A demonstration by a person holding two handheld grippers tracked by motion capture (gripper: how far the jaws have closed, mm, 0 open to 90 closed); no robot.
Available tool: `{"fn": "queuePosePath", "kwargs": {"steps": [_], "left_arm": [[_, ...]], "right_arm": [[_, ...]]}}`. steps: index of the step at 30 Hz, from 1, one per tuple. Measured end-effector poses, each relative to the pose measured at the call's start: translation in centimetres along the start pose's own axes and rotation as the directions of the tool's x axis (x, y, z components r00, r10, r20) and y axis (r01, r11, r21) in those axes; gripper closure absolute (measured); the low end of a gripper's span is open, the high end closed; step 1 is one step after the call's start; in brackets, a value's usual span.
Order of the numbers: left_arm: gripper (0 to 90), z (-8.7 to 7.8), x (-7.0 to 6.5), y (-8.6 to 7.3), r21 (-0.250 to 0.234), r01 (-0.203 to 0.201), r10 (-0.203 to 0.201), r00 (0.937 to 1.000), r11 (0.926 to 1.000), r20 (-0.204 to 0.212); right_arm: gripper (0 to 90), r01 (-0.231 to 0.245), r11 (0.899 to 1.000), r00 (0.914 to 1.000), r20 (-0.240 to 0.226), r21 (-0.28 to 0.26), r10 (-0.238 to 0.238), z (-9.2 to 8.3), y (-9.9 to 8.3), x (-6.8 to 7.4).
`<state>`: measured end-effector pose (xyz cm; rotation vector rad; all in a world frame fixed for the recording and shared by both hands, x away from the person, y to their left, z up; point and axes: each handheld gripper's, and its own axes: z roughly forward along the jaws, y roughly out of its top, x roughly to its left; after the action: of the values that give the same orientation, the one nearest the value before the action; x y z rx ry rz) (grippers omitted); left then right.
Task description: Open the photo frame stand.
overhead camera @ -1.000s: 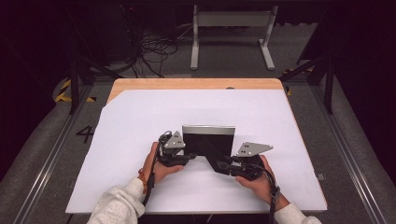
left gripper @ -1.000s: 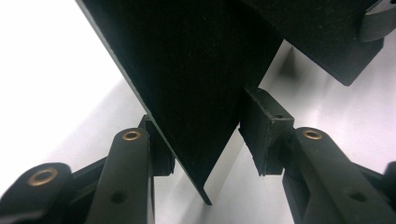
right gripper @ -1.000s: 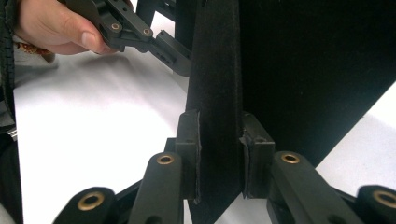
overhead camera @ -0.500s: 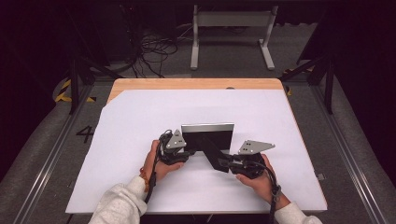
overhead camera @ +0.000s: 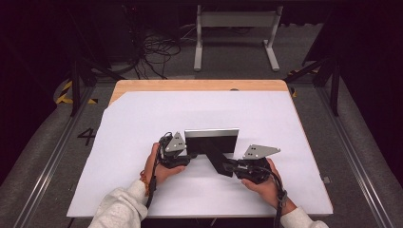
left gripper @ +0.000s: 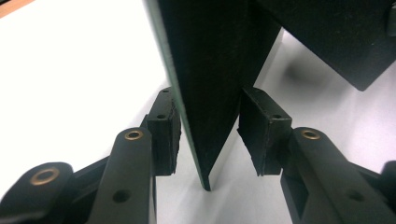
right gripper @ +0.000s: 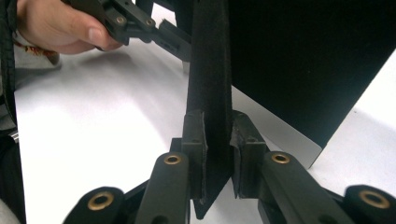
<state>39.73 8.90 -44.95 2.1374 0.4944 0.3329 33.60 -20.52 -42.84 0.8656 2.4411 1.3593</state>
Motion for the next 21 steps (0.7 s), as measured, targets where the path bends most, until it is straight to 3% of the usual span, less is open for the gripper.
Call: {"fn": "queuePosePath", "kwargs": {"steps": [5,14,17,21], "left_arm": [[57.9,0.52,-0.09,-0.39,0.045,-0.015,0.015,0.9999,0.9989,0.006],[58.4,0.84,-0.21,-0.68,0.056,-0.027,0.026,0.9996,0.9981,0.006],[63.0,0.83,-0.43,-0.53,0.064,-0.059,0.060,0.9980,0.9962,-0.017],[63.7,0.85,-0.25,-0.56,0.063,-0.045,0.047,0.9981,0.9970,-0.040]], "right_arm": [[79.5,0.006,1.000,1.0000,-0.002,0.005,-0.006,-0.04,-0.14,0.11],[80.1,0.016,1.000,0.9999,0.000,0.011,-0.016,-0.09,-0.26,0.20],[80.7,0.017,1.000,0.9999,0.001,0.009,-0.017,-0.15,-0.24,0.24],[81.3,0.021,1.000,0.9998,0.007,0.004,-0.021,-0.21,-0.22,0.23]]}}
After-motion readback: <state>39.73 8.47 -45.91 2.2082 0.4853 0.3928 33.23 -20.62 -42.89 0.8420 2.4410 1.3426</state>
